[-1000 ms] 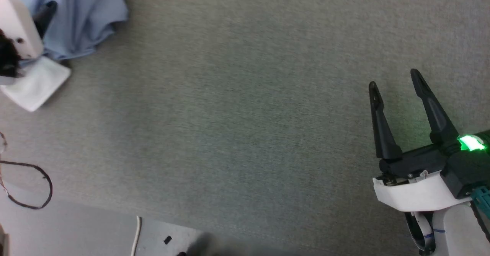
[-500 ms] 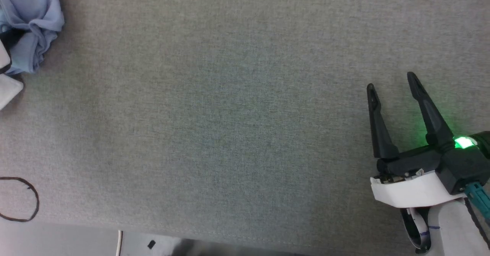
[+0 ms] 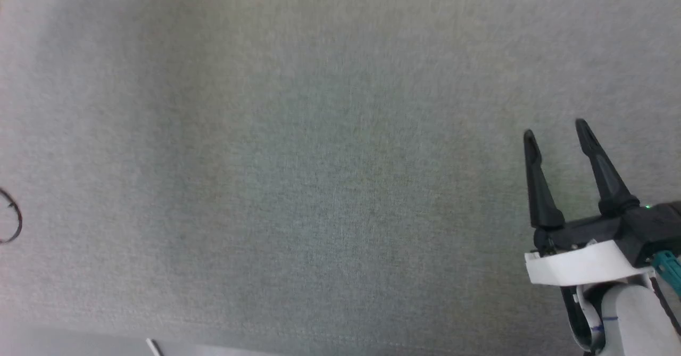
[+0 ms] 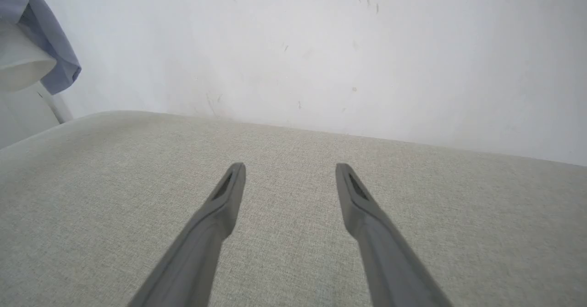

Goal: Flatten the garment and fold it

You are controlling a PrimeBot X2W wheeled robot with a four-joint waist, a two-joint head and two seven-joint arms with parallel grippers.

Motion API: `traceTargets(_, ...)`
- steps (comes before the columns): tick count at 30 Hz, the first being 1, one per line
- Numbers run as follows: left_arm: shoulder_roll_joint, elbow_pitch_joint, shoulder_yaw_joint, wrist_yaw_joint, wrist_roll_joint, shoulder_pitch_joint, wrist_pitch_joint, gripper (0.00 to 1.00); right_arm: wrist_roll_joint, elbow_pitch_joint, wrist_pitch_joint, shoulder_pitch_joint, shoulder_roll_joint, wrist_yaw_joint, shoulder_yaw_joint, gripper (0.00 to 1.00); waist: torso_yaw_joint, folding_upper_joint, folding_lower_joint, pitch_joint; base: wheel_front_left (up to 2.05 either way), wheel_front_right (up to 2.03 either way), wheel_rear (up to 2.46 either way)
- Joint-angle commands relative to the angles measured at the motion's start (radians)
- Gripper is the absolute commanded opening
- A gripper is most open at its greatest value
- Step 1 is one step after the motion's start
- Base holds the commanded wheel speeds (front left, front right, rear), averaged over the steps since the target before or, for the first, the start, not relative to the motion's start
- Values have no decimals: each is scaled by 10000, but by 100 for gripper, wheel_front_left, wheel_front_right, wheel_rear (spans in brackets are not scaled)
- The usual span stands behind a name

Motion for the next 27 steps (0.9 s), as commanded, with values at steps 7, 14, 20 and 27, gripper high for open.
traceTargets(7,-1510,-1585,-1436,-72,211,345,-1680,0,284,286,-46,507,22,-21,-284,100,-581,1,1,-2245,0,0,0)
traceTargets(14,-3432,-2921,-3217,-63,-176,2073,-1699,0,421,430,-47,674,23,-21,-210,100,-1324,1,1,-2619,0,0,0)
traceTargets(20,-4674,-2360,-4500,171,189,3792,-2342,0,654,634,-47,597,23,-21,-226,100,-2237,1,1,-2306,0,0,0)
traceTargets(27,-4900,-171,-5514,76,344,4967,-2210,100,777,1058,-47,590,23,-21,-155,100,-2579,1,1,-2087,0,0,0)
